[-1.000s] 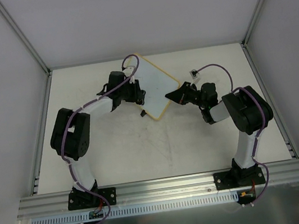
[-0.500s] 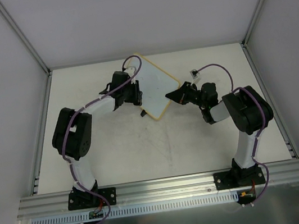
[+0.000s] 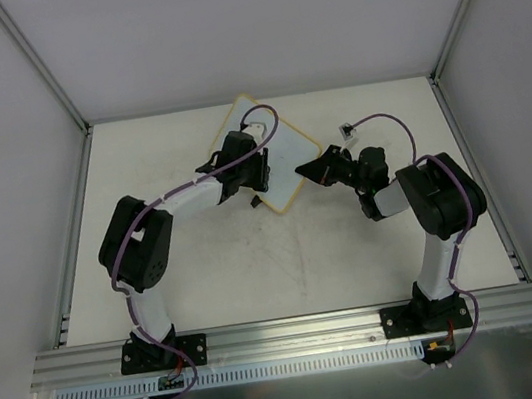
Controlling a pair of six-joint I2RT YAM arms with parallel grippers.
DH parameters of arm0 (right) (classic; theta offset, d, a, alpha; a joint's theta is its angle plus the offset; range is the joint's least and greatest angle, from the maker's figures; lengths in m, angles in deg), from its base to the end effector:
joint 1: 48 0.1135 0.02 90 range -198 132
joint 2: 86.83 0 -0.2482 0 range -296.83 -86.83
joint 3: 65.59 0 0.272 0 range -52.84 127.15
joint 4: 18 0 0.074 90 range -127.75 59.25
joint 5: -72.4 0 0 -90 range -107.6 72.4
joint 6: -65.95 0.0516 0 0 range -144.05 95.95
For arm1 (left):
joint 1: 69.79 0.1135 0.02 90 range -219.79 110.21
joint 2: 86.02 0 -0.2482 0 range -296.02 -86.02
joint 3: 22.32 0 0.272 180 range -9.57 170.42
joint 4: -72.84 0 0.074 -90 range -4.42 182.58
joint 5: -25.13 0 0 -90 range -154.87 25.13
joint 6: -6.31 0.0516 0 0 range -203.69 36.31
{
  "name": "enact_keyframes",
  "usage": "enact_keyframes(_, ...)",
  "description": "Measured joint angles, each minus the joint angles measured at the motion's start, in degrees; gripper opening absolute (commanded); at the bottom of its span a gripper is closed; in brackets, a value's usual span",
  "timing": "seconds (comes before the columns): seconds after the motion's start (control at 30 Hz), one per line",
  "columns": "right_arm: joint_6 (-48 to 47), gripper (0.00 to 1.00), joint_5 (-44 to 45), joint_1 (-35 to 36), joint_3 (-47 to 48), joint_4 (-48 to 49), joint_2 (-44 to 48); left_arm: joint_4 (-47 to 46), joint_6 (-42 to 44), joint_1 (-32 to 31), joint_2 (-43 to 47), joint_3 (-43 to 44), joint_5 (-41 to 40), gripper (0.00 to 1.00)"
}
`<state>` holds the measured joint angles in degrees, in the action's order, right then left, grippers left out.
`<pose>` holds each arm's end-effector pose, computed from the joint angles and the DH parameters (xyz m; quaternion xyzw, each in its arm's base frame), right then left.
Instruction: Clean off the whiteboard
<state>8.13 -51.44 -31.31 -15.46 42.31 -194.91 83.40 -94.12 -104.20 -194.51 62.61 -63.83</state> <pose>0.3348 0.1304 0.1237 -0.1188 0.6847 0.4690 0.5451 0.3724 -0.2562 0.1697 0.1877 0.8632 -0.1861 0.4301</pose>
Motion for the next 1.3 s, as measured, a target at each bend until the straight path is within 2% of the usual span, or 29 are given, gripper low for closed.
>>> enact_keyframes(0.4,0.0,0.0,0.0,0.0,0.0,0.0,0.0,-1.1,0.0,-3.4,1.2,-0.9,8.7,0.0)
enact_keyframes(0.7,0.0,0.0,0.2,0.2,0.0,0.0,0.0,1.2,-1.0,2.0,-0.3,2.3,15.3,0.0)
enact_keyframes(0.97,0.1,0.0,0.2,0.4,0.0,0.0,0.0,4.3,1.1,7.4,-4.9,12.5,11.2,0.0)
enact_keyframes(1.3,0.3,0.0,0.4,0.4,0.0,0.0,0.0,7.1,2.7,4.8,-6.7,16.8,7.8,0.0)
